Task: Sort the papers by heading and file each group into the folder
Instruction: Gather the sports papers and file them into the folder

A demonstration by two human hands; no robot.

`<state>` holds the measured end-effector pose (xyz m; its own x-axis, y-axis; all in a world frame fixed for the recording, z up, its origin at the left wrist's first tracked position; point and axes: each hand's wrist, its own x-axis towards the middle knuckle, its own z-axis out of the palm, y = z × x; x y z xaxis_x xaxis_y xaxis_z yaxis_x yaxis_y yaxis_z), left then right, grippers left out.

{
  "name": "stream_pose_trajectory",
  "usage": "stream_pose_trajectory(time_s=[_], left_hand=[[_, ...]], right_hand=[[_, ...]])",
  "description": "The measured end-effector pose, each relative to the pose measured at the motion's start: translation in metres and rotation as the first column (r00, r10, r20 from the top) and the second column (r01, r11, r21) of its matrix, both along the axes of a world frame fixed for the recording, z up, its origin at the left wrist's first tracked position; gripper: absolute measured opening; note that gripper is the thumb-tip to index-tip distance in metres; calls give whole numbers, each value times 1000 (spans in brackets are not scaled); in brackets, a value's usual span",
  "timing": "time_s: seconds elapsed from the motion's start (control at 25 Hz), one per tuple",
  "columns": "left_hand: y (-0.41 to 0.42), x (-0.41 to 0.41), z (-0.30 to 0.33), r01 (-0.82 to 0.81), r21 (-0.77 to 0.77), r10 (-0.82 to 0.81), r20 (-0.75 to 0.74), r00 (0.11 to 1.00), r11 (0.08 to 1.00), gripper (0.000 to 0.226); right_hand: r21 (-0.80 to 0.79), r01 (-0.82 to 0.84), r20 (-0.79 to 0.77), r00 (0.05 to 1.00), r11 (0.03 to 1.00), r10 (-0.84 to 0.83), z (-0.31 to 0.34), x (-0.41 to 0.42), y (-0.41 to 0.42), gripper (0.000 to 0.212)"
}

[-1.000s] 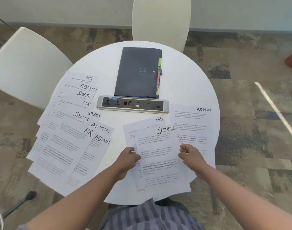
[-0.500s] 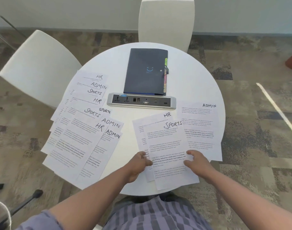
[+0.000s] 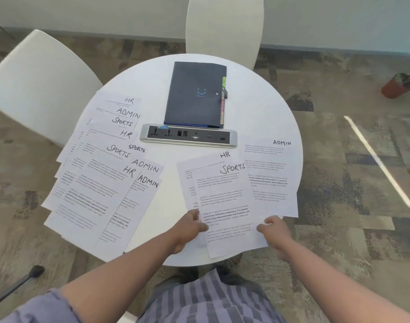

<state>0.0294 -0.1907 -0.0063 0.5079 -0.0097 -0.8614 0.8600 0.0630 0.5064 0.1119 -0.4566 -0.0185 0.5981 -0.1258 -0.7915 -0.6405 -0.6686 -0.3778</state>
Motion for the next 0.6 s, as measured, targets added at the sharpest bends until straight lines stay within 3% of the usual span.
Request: stream_pose_trajectory(time_s=[0.16,0.36,0.52,0.6], left_hand=[[-29,-12,2,175,224,-188,37,981,959,71],[-45,-22,4,347,412,-391,25,920,843,73],[-44,-27,3,295,361,-323,17,946,885,72],[-41,-27,2,255,344,-281,29,959,904,68]], right_hand=[[29,-25,-35,999,999,26,-8,-4,-17,42],[139,13,-44,999,990,-7,-13,-3,-21,35],[193,-99,-5,995,976,102,-9,2,-19,12],[144,-229,70,973,963,220,-6,6,-22,19]])
